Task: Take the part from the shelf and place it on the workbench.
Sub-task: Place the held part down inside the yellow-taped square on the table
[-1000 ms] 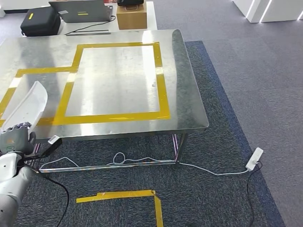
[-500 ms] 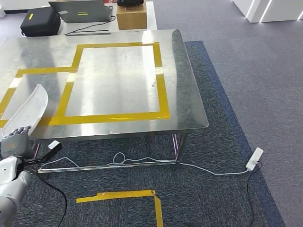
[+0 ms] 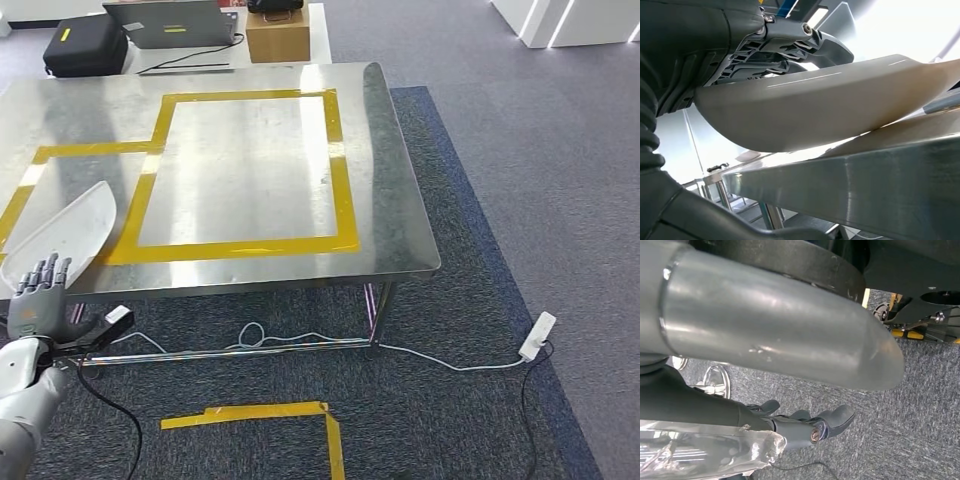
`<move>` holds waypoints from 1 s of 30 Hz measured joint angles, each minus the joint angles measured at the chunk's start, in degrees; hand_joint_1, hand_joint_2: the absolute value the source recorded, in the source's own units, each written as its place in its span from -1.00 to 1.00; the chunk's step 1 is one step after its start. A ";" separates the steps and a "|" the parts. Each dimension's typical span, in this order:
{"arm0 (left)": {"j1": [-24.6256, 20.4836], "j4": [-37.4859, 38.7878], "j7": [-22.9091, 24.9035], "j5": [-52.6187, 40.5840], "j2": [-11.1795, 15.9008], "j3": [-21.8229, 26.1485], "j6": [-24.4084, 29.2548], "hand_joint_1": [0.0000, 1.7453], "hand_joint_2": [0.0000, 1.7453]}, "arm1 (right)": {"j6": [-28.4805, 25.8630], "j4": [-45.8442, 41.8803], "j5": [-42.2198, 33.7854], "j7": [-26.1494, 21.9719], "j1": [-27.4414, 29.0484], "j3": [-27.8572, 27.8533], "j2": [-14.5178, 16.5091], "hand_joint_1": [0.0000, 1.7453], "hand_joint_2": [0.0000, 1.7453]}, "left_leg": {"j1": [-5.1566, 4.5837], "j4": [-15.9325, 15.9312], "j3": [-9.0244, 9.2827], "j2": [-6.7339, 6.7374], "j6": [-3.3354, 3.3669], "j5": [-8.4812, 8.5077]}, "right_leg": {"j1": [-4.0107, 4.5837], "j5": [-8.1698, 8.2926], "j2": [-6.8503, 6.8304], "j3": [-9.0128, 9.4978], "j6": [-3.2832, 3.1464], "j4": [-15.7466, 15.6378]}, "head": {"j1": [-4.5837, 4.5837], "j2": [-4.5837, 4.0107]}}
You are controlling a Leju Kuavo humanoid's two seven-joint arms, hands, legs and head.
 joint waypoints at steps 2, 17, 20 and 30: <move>0.11 -0.06 0.19 0.05 0.00 0.11 0.17 -1.00 -1.00 | 0.00 0.00 0.01 0.04 0.00 0.00 0.08 -1.00 -1.00 | 0.00 0.00 0.00 0.00 0.00 0.00 | 0.00 0.00 0.00 0.00 0.00 0.00 | -0.01 0.00; 1.19 -1.57 0.14 0.01 0.00 1.61 0.35 -1.00 -1.00 | 0.02 0.00 0.17 0.17 0.00 0.00 0.21 -1.00 -1.00 | 0.00 0.00 0.00 0.00 0.00 0.00 | 0.00 0.00 0.00 0.00 0.00 0.00 | -0.01 0.01; 1.29 -1.75 0.14 0.01 0.00 1.71 0.35 -1.00 -1.00 | 0.02 0.00 0.18 0.17 0.00 0.00 0.22 -1.00 -1.00 | 0.00 0.00 0.00 0.00 0.00 0.00 | 0.00 0.00 0.00 0.00 0.00 0.00 | -0.01 0.01; 1.61 -2.37 -0.40 0.01 0.00 1.97 0.35 -1.00 -1.00 | 0.02 0.00 0.26 0.33 0.00 0.00 0.23 -1.00 -1.00 | 0.00 0.00 0.00 0.00 0.00 0.00 | 0.00 0.00 0.00 -0.01 0.00 0.00 | -0.01 0.00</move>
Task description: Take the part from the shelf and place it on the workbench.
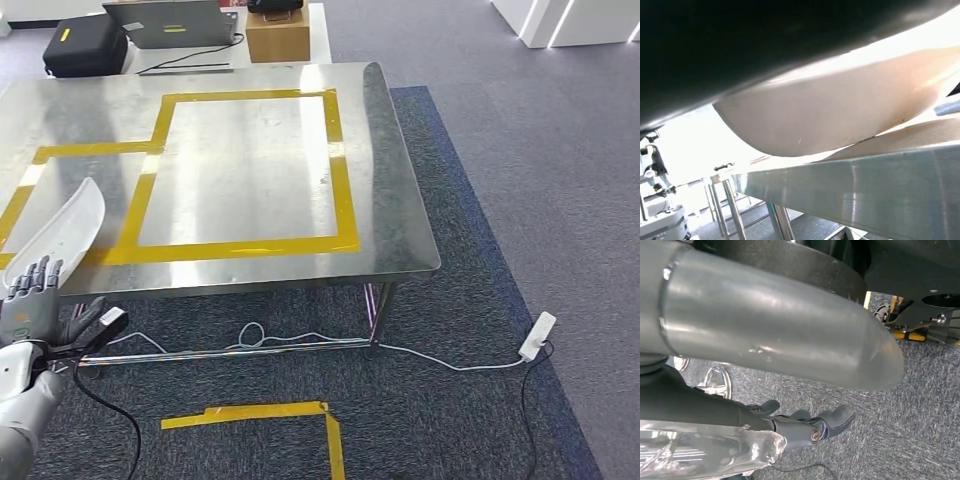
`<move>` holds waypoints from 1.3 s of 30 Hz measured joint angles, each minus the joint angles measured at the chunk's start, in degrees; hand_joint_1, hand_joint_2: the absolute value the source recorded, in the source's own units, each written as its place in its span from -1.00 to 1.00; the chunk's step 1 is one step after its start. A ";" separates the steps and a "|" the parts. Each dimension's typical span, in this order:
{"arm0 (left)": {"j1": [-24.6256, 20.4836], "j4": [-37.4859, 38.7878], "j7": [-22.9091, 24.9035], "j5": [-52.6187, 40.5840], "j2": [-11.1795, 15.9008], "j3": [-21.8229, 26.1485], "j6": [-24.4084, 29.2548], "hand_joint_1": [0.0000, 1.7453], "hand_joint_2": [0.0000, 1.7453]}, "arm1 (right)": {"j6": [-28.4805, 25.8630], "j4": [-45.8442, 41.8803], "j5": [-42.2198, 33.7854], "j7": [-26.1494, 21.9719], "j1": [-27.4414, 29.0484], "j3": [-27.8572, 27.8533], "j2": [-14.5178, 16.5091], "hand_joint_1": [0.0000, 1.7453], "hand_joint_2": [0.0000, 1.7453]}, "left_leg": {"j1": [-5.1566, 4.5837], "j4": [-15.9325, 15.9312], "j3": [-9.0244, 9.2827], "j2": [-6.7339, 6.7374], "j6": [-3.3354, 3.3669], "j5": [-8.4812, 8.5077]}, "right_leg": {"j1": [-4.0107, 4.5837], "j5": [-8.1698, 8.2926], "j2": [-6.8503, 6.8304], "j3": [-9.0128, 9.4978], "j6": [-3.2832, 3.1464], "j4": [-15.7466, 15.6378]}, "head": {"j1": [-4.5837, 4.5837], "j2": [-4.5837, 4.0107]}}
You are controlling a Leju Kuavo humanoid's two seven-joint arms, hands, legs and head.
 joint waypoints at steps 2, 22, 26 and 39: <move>0.33 -0.88 -1.19 1.35 -0.04 0.48 0.01 -1.00 -1.00 | 0.00 0.00 0.07 0.01 0.00 0.00 0.00 -1.00 -1.00 | 0.00 0.00 0.00 0.00 0.00 0.00 | 0.00 0.00 0.00 -0.01 0.00 0.00 | 0.00 0.00; 1.84 -13.97 -17.78 22.66 0.00 12.28 0.08 -1.00 -1.00 | -0.02 0.00 0.10 -0.38 -0.01 0.00 0.00 -1.00 -1.00 | 0.00 0.00 -0.01 0.01 0.00 0.00 | 0.00 -0.01 0.00 0.00 0.00 0.00 | 0.01 0.00; 1.97 -14.51 -18.00 23.13 0.00 12.49 0.08 -1.00 -1.00 | -0.02 0.00 0.10 -0.38 -0.02 0.00 0.00 -1.00 -1.00 | 0.00 0.00 -0.01 0.00 0.00 0.00 | 0.00 0.00 0.00 0.01 0.00 0.00 | 0.00 -0.01; 2.52 -15.05 -17.41 22.22 -0.04 12.78 0.09 -1.00 -1.00 | -0.02 0.00 0.23 -0.40 -0.02 0.00 0.00 -1.00 -1.00 | 0.00 0.00 0.00 0.01 0.00 0.00 | 0.00 0.00 0.01 0.00 0.00 0.00 | 0.01 0.00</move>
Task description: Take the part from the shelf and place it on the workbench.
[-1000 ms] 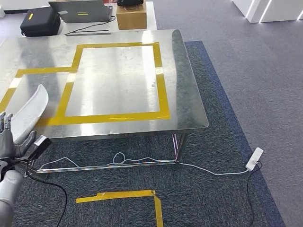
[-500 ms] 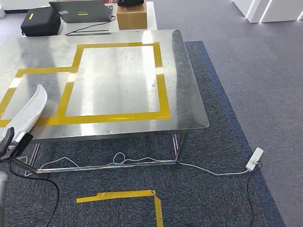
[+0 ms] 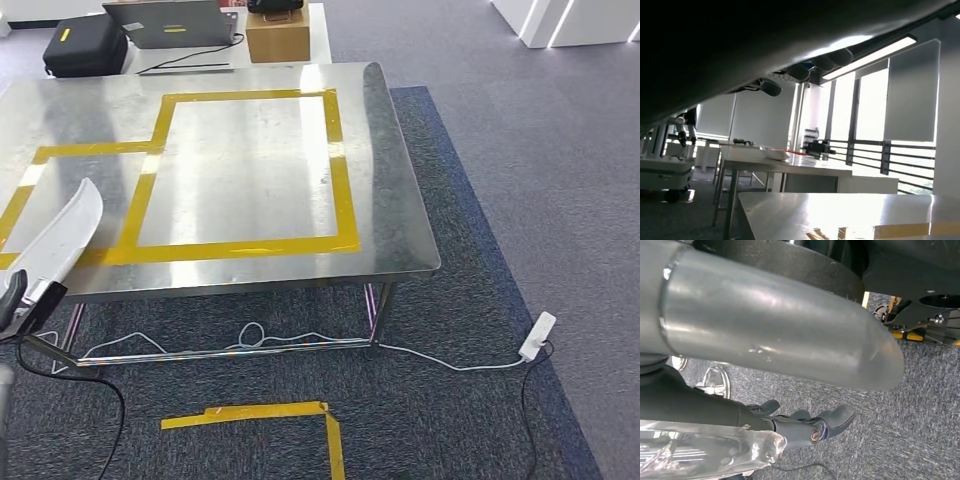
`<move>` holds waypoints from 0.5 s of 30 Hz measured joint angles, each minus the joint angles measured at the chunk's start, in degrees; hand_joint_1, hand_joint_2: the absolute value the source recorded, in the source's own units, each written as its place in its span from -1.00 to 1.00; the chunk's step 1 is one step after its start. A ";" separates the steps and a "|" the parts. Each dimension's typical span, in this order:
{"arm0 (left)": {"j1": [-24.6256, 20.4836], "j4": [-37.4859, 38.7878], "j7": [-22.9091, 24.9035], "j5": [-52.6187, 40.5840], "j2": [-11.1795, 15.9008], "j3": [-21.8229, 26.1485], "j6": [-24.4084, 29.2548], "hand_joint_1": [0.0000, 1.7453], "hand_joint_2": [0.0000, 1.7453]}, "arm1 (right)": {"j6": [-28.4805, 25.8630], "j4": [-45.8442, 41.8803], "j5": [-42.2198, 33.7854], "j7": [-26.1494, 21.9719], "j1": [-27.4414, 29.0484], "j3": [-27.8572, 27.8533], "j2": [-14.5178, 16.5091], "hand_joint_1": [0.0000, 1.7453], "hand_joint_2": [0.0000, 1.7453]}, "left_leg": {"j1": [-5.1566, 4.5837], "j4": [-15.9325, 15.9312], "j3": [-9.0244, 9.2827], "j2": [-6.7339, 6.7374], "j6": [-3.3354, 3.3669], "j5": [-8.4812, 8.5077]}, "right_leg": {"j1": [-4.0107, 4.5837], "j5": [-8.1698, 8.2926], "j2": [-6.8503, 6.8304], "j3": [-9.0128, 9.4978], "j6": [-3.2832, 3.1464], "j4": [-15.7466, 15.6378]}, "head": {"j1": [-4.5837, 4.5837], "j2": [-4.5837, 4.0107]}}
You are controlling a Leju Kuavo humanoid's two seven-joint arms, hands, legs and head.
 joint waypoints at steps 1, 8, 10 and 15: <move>0.14 0.00 0.08 -0.20 -0.07 0.00 0.00 -1.00 -1.00 | 0.00 0.00 -0.01 -0.04 0.00 0.00 0.00 -1.00 -1.00 | 0.00 0.00 0.00 0.00 0.00 0.00 | 0.00 0.00 0.00 0.00 0.00 0.00 | -0.01 0.00; 1.67 -0.90 0.31 0.33 -0.75 -0.01 0.00 -1.00 -1.00 | -0.38 0.00 0.29 -0.21 0.02 0.00 -0.02 -1.00 -1.00 | 0.00 0.00 0.00 0.00 0.00 -0.01 | 0.00 0.00 0.01 0.00 0.00 -0.01 | 0.00 -0.01; 2.24 -1.40 0.30 0.99 -0.83 -0.01 0.00 -1.00 -1.00 | -0.54 0.00 0.43 -0.20 0.02 0.00 -0.02 -1.00 -1.00 | 0.00 0.00 0.00 0.00 0.00 -0.01 | 0.00 0.00 0.01 0.00 0.00 -0.01 | 0.00 0.00; 4.24 -2.62 0.22 2.69 -0.91 -0.01 0.00 -1.00 -1.00 | -1.04 0.00 0.73 -0.20 0.03 0.00 -0.09 -1.00 -1.00 | 0.00 0.00 0.00 0.00 0.00 -0.01 | 0.00 0.00 0.01 -0.01 0.00 -0.01 | 0.01 0.00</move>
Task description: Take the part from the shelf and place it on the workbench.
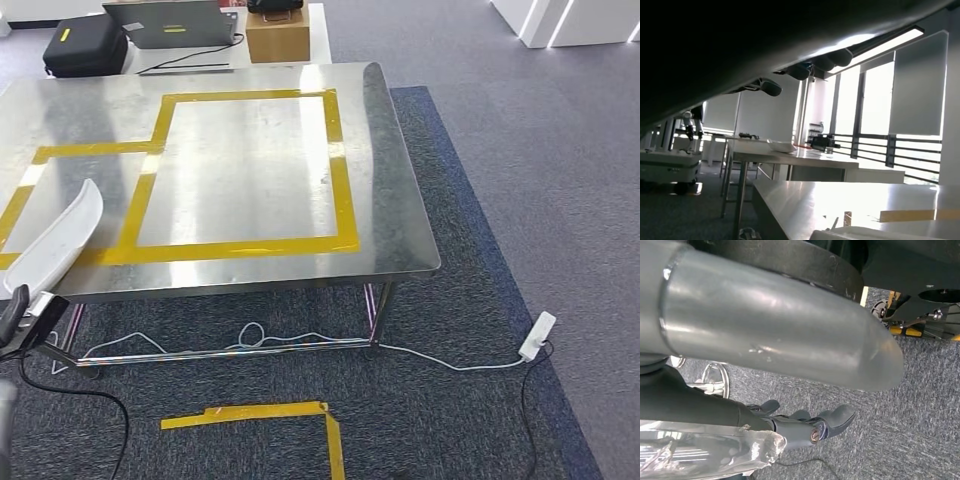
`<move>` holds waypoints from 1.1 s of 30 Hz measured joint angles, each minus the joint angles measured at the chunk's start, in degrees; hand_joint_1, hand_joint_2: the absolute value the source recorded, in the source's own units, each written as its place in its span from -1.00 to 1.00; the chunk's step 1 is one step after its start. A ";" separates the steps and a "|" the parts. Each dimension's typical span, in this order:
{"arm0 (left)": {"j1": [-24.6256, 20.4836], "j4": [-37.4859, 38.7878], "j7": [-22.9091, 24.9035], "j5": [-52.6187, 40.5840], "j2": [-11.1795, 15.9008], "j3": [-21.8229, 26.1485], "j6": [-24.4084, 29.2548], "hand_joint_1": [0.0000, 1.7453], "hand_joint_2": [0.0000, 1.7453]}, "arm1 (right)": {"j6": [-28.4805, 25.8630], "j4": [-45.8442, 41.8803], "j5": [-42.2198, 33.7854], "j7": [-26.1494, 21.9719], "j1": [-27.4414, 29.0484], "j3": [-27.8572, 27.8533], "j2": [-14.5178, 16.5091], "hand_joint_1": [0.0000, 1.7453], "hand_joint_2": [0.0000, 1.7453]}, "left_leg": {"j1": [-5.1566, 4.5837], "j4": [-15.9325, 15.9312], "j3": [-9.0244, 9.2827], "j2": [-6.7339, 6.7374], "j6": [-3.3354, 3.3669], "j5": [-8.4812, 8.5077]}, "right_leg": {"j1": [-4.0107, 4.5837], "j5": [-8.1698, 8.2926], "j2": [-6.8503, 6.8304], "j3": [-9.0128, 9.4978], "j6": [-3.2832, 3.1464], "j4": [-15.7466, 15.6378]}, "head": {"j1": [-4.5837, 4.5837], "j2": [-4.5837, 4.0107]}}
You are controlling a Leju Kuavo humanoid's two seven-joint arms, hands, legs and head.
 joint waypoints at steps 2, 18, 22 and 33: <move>1.11 -0.65 -0.23 0.52 -0.07 0.00 0.00 -1.00 -1.00 | -0.19 0.01 0.10 -0.01 0.01 0.00 -0.07 -1.00 -1.00 | 0.00 0.00 0.00 0.00 0.00 0.00 | 0.00 0.00 0.00 -0.01 0.00 0.00 | 0.00 -0.01; 5.88 -4.53 -1.02 2.51 -1.78 -0.34 -0.02 -1.00 -1.00 | -0.44 0.02 -0.07 -0.21 0.10 0.00 -0.90 -1.00 -1.00 | 0.00 0.00 0.01 0.00 0.00 -0.01 | 0.00 0.00 -0.01 0.00 0.00 -0.01 | -0.01 0.00; 6.70 -5.55 -1.02 3.09 -2.08 -1.17 -0.01 -1.00 -1.00 | -0.37 0.02 -0.27 -0.43 0.10 0.00 -1.03 -1.00 -1.00 | 0.00 0.00 0.00 0.00 0.00 -0.01 | 0.00 0.00 -0.01 0.00 0.00 -0.01 | 0.00 0.00; 7.33 -7.13 -0.19 2.83 -2.96 -2.45 -0.01 -1.00 -1.00 | -0.30 0.02 -0.37 -0.46 0.11 0.00 -1.31 -1.00 -1.00 | 0.00 0.00 0.00 0.00 0.00 -0.01 | 0.00 -0.01 -0.01 0.00 0.00 -0.01 | -0.01 0.00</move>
